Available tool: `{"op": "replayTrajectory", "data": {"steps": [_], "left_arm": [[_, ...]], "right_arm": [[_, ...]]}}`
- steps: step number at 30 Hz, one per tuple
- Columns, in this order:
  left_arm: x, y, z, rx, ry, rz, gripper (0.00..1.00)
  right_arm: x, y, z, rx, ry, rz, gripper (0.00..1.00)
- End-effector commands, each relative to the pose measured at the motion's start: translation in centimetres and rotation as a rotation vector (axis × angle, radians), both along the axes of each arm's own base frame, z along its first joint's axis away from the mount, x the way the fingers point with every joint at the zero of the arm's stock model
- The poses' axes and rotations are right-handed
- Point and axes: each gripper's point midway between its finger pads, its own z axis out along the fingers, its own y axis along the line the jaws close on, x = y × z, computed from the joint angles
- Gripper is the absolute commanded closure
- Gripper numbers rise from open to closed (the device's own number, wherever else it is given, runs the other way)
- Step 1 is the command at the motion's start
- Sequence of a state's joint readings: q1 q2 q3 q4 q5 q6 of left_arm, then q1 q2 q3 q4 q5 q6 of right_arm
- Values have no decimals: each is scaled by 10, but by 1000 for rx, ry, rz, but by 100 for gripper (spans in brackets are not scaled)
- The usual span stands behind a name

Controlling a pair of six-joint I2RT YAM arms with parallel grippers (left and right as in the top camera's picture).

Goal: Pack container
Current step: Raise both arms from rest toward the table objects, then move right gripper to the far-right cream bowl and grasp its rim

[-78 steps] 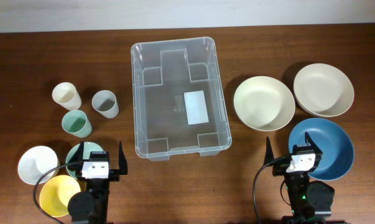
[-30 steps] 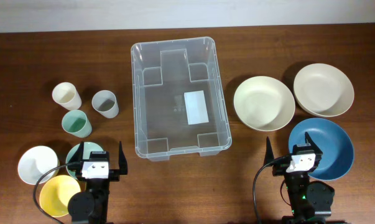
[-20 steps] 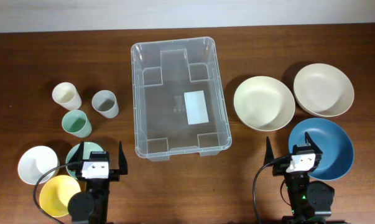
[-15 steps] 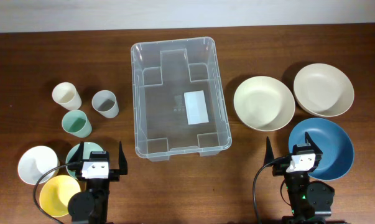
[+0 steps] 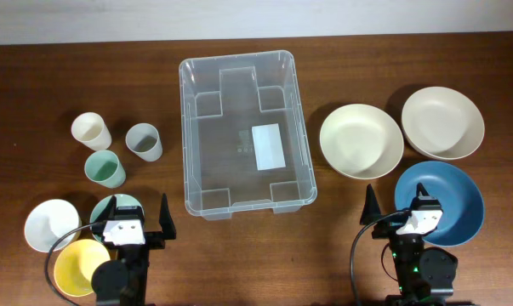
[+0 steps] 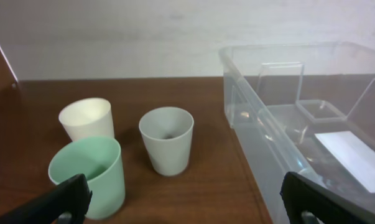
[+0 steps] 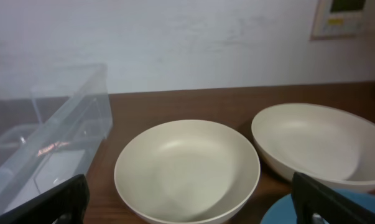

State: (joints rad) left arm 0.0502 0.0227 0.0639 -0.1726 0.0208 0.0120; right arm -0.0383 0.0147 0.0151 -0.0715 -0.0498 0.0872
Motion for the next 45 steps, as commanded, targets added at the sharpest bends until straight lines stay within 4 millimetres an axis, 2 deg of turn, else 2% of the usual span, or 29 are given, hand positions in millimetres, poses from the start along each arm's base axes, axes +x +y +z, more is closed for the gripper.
{"op": "replayTrajectory", "data": {"steps": [1,6,11,14,19,22,28,32,36,38,40,42,45], "left_arm": [[-5,-2,36,-51,-23,-8,0],[-2,-2,64,-54,43,-2,0],[14,-1,97,-59,135,0,0],[27,0,105,-64,230,2,0],[43,1,106,-75,445,7,0],[49,0,105,-83,563,4,0],[56,-1,103,-92,684,3,0],[57,-1,101,-92,688,3,0],[57,-1,101,-92,688,3,0],[57,0,102,-92,685,3,0],[57,0,102,-92,685,4,0],[57,0,102,-92,685,4,0],[58,0,102,-92,684,4,0]], "right_arm": [[-3,-6,19,76,-26,-42,1],[-4,-12,45,73,1,-76,1],[11,-12,66,72,144,-81,1],[27,-12,78,72,244,-82,1],[59,-11,92,72,435,-75,1],[72,-12,92,71,573,-78,1],[86,-13,72,69,841,-90,1],[88,-16,63,58,907,-109,1],[88,-18,63,78,906,-114,1],[88,-29,67,94,899,-144,1],[86,-49,71,121,888,-199,1],[84,-82,79,167,861,-274,1],[85,-126,94,220,794,-293,1]]}}
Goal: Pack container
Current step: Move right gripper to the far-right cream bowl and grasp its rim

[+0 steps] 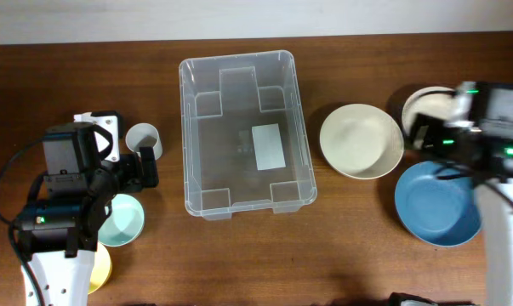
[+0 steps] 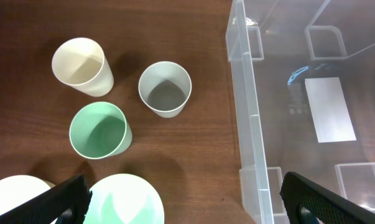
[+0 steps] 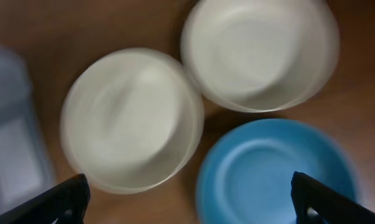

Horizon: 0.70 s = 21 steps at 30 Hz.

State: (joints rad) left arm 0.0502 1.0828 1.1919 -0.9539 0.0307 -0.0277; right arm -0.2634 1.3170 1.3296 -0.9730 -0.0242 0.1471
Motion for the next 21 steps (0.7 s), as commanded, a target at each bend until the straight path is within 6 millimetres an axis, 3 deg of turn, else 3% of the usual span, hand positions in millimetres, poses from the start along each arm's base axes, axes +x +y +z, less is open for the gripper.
{"op": "replayTrajectory", "data": {"steps": [1,5,8,14,21], "left_arm": [[3,-1,10,-16,-27,0,0],[4,-1,11,-16,-31,0,0],[4,-1,12,-16,-35,0,0],[4,-1,11,-16,-34,0,0],[4,-1,12,-16,-35,0,0]], "right_arm": [[2,-61,27,30,-102,-87,1],[0,-118,16,114,-109,-198,2],[10,-145,-23,210,-56,-230,1],[38,-167,-113,308,52,-237,1],[52,-177,-169,351,92,-237,0]]}}
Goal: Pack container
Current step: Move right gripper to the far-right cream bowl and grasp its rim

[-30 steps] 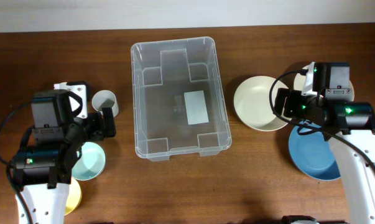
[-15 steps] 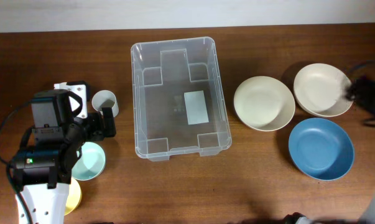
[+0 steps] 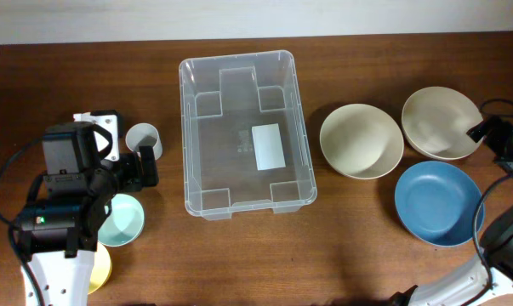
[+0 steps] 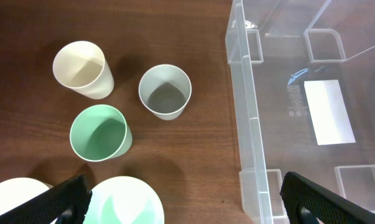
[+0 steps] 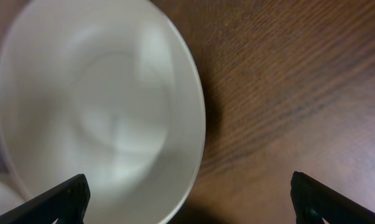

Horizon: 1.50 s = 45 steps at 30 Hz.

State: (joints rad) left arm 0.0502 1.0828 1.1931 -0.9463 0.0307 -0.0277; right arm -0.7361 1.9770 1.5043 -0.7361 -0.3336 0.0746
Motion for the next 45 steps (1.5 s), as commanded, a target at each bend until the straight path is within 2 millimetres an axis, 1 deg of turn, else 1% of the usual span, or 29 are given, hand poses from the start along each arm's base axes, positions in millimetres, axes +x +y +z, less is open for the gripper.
{"op": "replayTrajectory", "data": {"steps": [1,7,9,11,13,17,18,20,21,24,29,33,37,42,45], "left_arm": [[3,-1,10,-16,-26,0,0],[4,-1,11,-16,-33,0,0],[4,-1,11,-16,-33,0,0],[4,-1,11,-16,-33,0,0],[4,-1,11,-16,-34,0,0],[5,-1,12,-16,-38,0,0],[5,-1,12,-16,-40,0,0],[6,-1,13,-15,-42,0,0],[6,-1,13,-15,-42,0,0],[6,-1,13,-15,-43,0,0],[8,-1,14,-15,-52,0,0],[8,-1,14,-15,-52,0,0],[8,-1,14,-15,-52,0,0],[8,-1,14,-15,-53,0,0],[8,-1,14,-15,-53,0,0]], "right_arm": [[7,1,-21,35,1,22,0],[14,7,-50,97,1,38,5],[13,7,-56,104,9,38,9],[13,7,-61,110,15,37,10],[13,7,-62,111,16,37,11],[15,6,-61,104,9,37,19],[15,6,-61,104,9,37,22],[15,6,-61,105,9,38,34],[15,6,-61,104,9,39,38],[16,8,-62,104,10,44,39],[22,17,-63,109,13,57,46],[27,22,-64,114,19,39,48],[26,20,-66,101,47,-10,50],[25,19,-67,94,54,-16,53],[23,15,-68,79,69,-31,57]]}}
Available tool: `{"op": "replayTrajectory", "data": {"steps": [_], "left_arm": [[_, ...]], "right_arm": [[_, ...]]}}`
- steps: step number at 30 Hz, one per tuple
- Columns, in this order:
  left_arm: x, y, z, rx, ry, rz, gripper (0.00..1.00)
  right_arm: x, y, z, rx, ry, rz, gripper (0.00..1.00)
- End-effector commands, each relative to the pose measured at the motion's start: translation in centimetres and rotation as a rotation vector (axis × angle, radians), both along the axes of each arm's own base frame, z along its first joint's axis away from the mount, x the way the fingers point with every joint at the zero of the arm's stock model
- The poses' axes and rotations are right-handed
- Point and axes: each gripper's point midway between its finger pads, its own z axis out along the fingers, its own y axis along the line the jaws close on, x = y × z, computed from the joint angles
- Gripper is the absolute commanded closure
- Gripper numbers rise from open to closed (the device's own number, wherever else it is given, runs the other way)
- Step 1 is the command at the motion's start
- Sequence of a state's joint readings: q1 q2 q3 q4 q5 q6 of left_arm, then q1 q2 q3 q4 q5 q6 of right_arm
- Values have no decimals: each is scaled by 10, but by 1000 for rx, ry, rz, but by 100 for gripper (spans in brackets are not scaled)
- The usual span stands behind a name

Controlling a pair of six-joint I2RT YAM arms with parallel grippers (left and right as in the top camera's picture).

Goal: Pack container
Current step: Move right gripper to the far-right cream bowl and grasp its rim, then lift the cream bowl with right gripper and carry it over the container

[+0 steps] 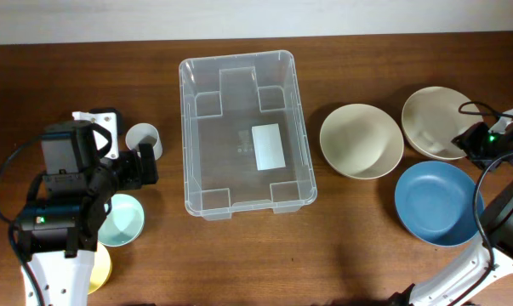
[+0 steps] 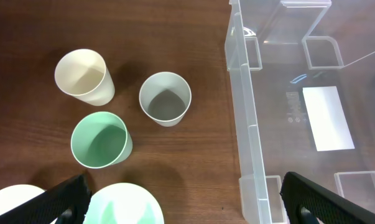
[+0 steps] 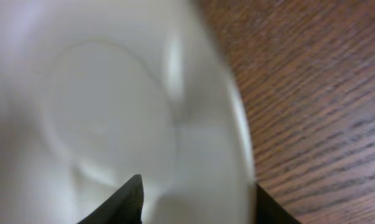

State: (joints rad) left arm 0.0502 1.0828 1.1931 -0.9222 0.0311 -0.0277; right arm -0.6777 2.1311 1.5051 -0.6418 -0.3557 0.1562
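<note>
The clear plastic container (image 1: 239,127) stands in the middle of the table with nothing in it but a white label. My left gripper (image 2: 187,211) hangs open above the cups: a cream cup (image 2: 81,76), a grey cup (image 2: 165,98) and a green cup (image 2: 100,140). My right gripper (image 1: 480,141) is at the right edge of the far cream bowl (image 1: 433,121). In the right wrist view its fingers (image 3: 130,200) straddle that bowl's rim (image 3: 242,163), one inside and one outside, partly closed with a gap still showing.
A second cream bowl (image 1: 361,140) sits right of the container, and a blue bowl (image 1: 437,204) lies in front of the right arm. A pale green bowl (image 1: 122,219) and a yellow bowl (image 1: 96,268) lie under the left arm. A white bowl (image 2: 13,202) shows at the left.
My right gripper has come down onto the right rim of the far cream bowl and its fingers stand much closer together. The left gripper has shifted slightly; the cups sit a little lower in its view.
Both arms first rested low at the table's front edge, grippers open. Then the left was raised over the cups and the right over the bowls. The right gripper then stood open beyond the far cream bowl's right edge, and now straddles its rim.
</note>
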Motion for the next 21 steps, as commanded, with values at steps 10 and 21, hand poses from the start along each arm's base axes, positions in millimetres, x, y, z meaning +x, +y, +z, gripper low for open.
{"op": "replayTrajectory", "data": {"steps": [10,21], "left_arm": [[3,-1,10,-16,-29,0,0],[3,-1,10,-16,-29,0,0]], "right_arm": [[-7,-5,-14,-21,51,-30,76],[-7,-4,-15,-20,51,-30,96]]}}
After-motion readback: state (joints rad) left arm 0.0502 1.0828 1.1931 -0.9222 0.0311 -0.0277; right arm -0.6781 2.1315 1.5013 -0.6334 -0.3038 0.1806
